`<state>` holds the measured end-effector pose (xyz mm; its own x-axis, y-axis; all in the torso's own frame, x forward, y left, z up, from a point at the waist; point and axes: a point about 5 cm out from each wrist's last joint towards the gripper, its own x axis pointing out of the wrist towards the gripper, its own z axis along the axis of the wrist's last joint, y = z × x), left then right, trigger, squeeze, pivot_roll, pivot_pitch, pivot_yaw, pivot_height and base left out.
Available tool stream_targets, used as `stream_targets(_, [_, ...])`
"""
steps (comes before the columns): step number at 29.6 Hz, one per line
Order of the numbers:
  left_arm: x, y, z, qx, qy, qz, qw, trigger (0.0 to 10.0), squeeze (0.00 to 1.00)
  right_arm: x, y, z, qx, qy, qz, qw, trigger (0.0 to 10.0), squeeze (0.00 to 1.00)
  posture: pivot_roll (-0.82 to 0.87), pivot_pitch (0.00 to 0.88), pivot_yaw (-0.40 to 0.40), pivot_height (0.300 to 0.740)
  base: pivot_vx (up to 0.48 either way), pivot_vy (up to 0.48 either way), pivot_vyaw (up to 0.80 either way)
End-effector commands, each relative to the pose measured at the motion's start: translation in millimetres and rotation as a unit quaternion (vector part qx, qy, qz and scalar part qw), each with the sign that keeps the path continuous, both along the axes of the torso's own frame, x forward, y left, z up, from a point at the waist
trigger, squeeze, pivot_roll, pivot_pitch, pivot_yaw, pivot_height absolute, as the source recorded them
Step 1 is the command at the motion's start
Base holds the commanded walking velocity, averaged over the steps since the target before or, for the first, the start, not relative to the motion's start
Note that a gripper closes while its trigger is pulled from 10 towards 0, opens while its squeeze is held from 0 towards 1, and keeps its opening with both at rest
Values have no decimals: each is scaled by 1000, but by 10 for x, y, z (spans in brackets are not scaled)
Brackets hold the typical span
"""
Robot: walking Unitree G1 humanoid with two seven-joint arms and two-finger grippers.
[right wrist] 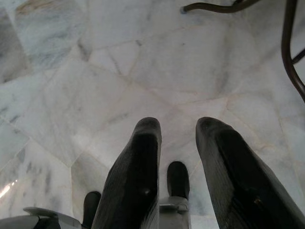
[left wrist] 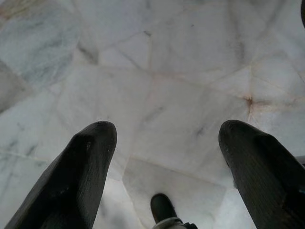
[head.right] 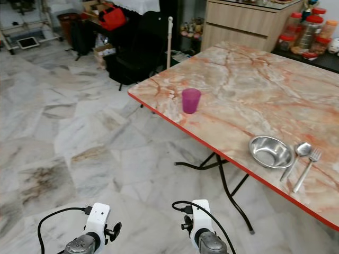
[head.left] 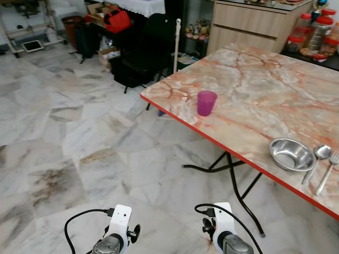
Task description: Setting the table
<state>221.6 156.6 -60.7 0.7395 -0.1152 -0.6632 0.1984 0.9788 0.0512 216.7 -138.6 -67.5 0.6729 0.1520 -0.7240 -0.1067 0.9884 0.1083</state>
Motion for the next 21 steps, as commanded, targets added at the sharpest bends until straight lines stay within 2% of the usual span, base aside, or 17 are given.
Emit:
stream_targets(1, [14,8,11,3,-4,-3,1000,10000,0,-3,-2,-3,-2,3,-2,1000,10000,0,106,0,20,740,0,0,-706])
stream_targets(7, [18,15,11,1,-2,2,1000,10000,0,0,4,-2,-2,2,-2,1000,10000,0,106,0,20,740,0,0,-706])
stream_targets(13, [17,26,8,3,1,5,1000,10000,0,4,-3,1,-4,1,-2,1000,10000,0,107,0,20,740,0,404,-706])
stream_targets(21, [29,20,17,4,-2,0,1000,10000,0,12,-9,5,-7,-1,-6,1000,10000,0,102,0,23,740,0,0,-708])
